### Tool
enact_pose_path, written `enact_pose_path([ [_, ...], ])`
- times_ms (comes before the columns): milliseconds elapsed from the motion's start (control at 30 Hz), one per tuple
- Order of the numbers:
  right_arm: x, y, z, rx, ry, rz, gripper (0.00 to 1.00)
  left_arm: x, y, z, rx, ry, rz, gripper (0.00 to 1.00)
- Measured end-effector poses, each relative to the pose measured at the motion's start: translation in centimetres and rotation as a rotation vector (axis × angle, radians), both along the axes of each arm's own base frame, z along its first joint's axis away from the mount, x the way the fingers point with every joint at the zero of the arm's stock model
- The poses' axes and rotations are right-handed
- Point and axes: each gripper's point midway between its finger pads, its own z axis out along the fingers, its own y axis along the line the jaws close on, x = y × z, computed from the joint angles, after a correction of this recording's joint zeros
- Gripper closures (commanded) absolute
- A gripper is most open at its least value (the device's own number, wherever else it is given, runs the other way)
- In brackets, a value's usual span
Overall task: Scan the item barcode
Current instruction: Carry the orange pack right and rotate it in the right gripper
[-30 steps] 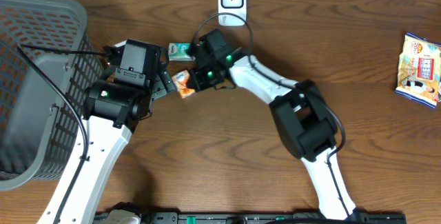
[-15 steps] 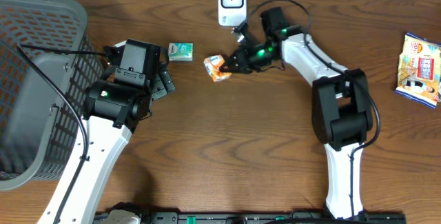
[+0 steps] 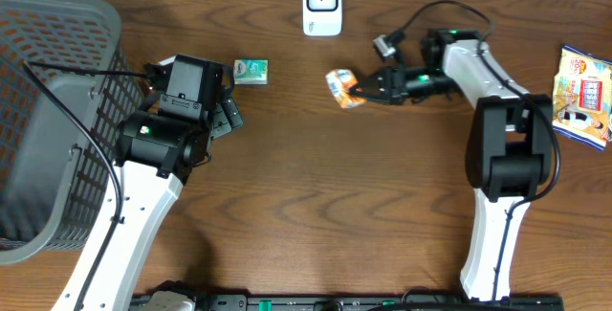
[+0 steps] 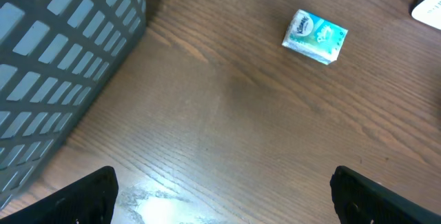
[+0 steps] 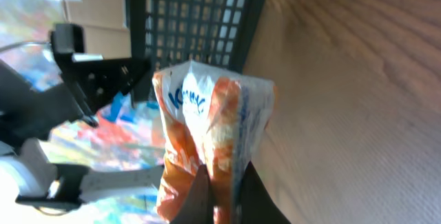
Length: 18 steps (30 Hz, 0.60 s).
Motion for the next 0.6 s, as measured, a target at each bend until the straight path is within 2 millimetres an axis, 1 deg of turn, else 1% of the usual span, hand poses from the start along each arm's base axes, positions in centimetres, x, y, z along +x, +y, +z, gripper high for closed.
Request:
enact_pose_path([
  [100, -1.0, -1.0, 0.7, 0.015, 0.006, -0.006, 0.99, 0.0, 0.0, 0.0, 0.000, 0.000, 0.000, 0.02],
  [233, -2.2, -1.6, 1.7, 0.035, -0.026, -0.001, 0.99, 0.0, 0.0, 0.0, 0.000, 0.000, 0.000, 0.02],
  [400, -2.2, -1.7, 1.8, 0.049, -0.134, 0.007, 0.99, 0.0, 0.0, 0.0, 0.000, 0.000, 0.000, 0.02],
  [600, -2.2, -1.7, 1.8, 0.053, -0.169, 0.011, 0.99, 0.0, 0.0, 0.0, 0.000, 0.000, 0.000, 0.02],
])
